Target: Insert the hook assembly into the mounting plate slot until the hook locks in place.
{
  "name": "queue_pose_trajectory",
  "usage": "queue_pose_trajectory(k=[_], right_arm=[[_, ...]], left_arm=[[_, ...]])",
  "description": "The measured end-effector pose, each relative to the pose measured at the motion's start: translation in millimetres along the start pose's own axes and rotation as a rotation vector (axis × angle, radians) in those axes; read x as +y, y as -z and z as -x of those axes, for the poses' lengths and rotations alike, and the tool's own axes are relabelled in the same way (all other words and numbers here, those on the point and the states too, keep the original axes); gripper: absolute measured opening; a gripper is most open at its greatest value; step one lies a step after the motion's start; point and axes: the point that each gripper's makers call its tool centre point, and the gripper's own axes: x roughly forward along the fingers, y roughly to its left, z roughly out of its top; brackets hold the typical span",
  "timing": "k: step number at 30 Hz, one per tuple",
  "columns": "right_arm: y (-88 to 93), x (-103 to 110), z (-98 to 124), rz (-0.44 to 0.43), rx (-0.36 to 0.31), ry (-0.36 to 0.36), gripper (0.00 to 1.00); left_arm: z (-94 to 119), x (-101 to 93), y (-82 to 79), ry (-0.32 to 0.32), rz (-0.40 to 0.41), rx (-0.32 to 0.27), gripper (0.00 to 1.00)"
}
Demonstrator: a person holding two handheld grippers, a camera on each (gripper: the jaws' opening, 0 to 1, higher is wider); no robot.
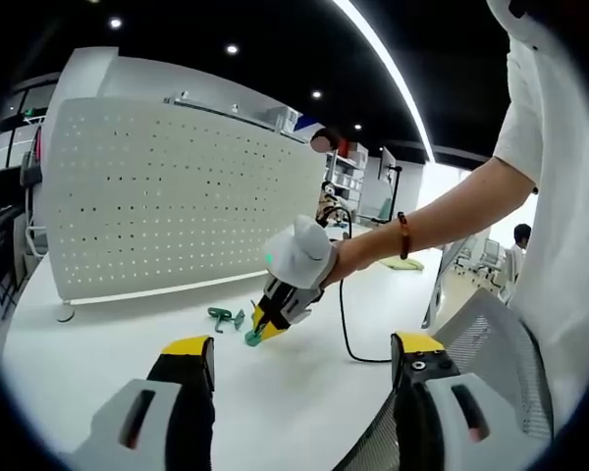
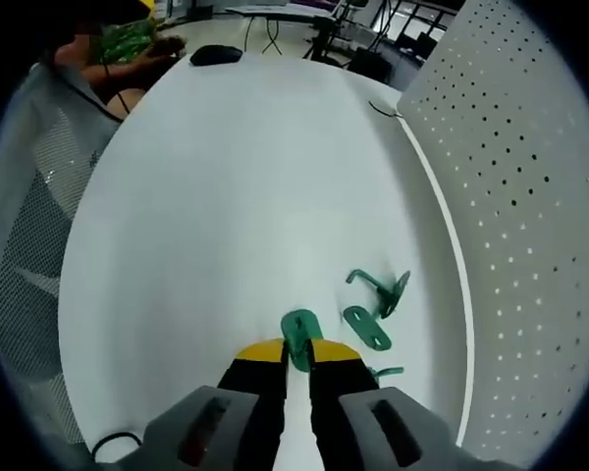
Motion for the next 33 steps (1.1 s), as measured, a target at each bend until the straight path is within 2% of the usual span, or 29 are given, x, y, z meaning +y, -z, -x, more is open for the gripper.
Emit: queue_pose_trajectory(k=[3, 6, 13, 21, 25, 30, 33], right_arm=[[7.2, -1, 1, 0.019, 0.065, 0.02, 0.02], [3.3, 1, -1, 0.036, 0.057, 0.017, 0.02], [1.0, -2, 5, 0.005, 0.043, 0.031, 0.02], [-5.9, -7, 19, -0.082, -0.022, 0.064, 0.01], [-10.4, -8, 25, -0.159, -0.069, 0.085, 0.01], [-14.8, -14, 34, -0.225, -0.127, 0.14, 0.01], [-16.1, -14, 39, -0.26, -0.151, 0.149, 0.01]], left_arm=[[0, -0.1, 0.0, 0.001, 0.0, 0.0, 0.75], [0, -0.4, 0.6, 0.005, -0.001, 0.003, 0.75], [-1, -2.4, 0.0, 0.013, -0.001, 0.001, 0.75], [-1, -5.7, -4.3, 0.027, 0.002, -0.02, 0.75], [-1, -9.6, -10.9, 0.038, 0.011, -0.048, 0.76], [0, -11.4, -12.3, 0.038, 0.002, -0.044, 0.76], [1, -11.0, -14.6, 0.035, -0.005, -0.043, 0.76]])
